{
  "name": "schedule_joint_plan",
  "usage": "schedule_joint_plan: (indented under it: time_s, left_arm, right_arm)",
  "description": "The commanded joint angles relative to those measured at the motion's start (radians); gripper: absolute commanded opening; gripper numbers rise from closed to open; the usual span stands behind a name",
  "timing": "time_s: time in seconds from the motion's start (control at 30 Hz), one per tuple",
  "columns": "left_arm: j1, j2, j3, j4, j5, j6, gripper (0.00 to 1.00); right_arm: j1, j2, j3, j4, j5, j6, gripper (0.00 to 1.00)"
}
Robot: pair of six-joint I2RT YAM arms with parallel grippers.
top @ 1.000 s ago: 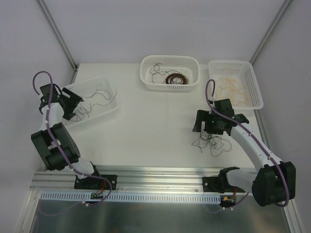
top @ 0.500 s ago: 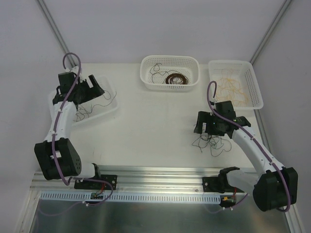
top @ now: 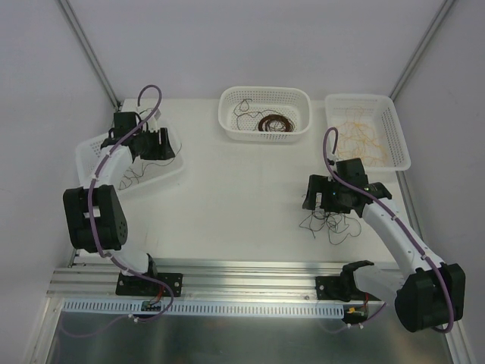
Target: Untangle the cables
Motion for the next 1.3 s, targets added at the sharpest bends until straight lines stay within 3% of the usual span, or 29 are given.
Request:
schedule_joint_plan:
  time_s: [0.0,0.3,0.63,0.83,0.87,0.93,1.27]
  left_arm:
    - [-0.027,0.025,0.046,0.001,0.065,0.096,0.56]
    - [-0.041,0.113,0.085,-0.008,0.069,0.128,0.52]
    - [-0.044,0.156,0.085,-0.025,0.162,0.145,0.24]
    - [-0.046,0.159,0.082,-0.028,0.204,0.151,0.15]
    - [-0.046,0.156,0.083,-0.032,0.207,0.152,0.06]
    - [-0.046,0.147,0.085,-0.036,0.207,0.151,0.00]
    - [-0.046,0.035,0.129,-0.048,0.236,0.140,0.00]
  right_arm:
    - [0.005,-0.022,0.000,-0.025,0.020,0.008,0.94]
    - [0.007,-0.004,0.011,-0.028,0.028,0.010,0.94]
    - [0.008,0.013,0.015,-0.026,0.035,0.011,0.94]
    - [0.008,0.024,0.018,-0.022,0.034,0.010,0.94]
    - [0.008,0.025,0.020,-0.022,0.034,0.010,0.94]
    - [0.010,0.024,0.021,-0.022,0.032,0.008,0.94]
    - [0.010,0.014,0.024,-0.028,0.040,0.003,0.94]
